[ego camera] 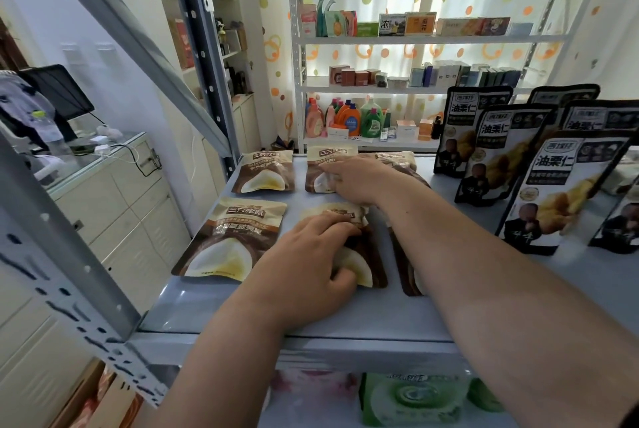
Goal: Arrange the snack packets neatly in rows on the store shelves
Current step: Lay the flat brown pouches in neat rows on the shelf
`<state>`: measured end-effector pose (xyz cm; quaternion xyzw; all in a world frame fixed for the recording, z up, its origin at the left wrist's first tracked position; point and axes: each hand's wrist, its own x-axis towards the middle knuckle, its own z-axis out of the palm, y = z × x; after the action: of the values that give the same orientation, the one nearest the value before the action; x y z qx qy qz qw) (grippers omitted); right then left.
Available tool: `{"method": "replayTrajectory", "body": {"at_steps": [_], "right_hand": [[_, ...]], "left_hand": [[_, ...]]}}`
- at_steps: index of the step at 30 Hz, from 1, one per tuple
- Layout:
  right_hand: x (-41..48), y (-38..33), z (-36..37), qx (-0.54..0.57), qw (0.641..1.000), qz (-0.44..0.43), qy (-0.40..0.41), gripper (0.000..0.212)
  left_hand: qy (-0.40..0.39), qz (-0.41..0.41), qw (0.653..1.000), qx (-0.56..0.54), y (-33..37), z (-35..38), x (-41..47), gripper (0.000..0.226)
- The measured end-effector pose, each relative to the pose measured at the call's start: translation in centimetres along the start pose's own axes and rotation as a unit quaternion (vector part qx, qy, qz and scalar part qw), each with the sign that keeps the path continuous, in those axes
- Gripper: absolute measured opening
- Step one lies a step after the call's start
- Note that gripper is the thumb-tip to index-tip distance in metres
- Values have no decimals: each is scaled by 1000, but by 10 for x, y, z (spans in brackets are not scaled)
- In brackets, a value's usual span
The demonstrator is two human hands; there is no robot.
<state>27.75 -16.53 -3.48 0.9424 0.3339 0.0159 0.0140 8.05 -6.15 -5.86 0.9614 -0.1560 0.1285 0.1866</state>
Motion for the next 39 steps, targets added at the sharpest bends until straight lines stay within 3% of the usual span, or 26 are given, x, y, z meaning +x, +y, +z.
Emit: {"method": "replayTrajectory", "body": {"at_steps": [6,10,14,16,18,22,27,29,39], "right_hand": [[1,-2,-1,14,1000,0,-11,55],[-7,-9,-12,69,997,-2,31,50],[-24,-21,-41,131,983,-24,130,46],[-29,-34,-61,148,976,-53,153,44],[-27,-50,-76,109,985,-73,114,47],[3,-76,-78,78,995,-65,-7,56],[46,-93,-45,-43,990,-115,-66,52],[57,-91,-38,-40,988,-115,-96,51],[90,-96,-25,-29,990,-91,-107,51]], "left_hand": [[-3,-5,1000,-8,0,-1,-1,62],[1,-10,1000,-22,5,-5,0,58],[80,-56,994,-51,-2,-17,-4,41],[117,-83,990,-12,-16,-26,-11,34],[127,-118,984,50,-35,-34,-20,33],[72,-189,973,106,-62,-38,-34,36],[98,-210,969,80,-67,-30,-35,38],[94,-206,969,99,-69,-29,-35,42],[80,-211,966,123,-70,-29,-37,51]]}}
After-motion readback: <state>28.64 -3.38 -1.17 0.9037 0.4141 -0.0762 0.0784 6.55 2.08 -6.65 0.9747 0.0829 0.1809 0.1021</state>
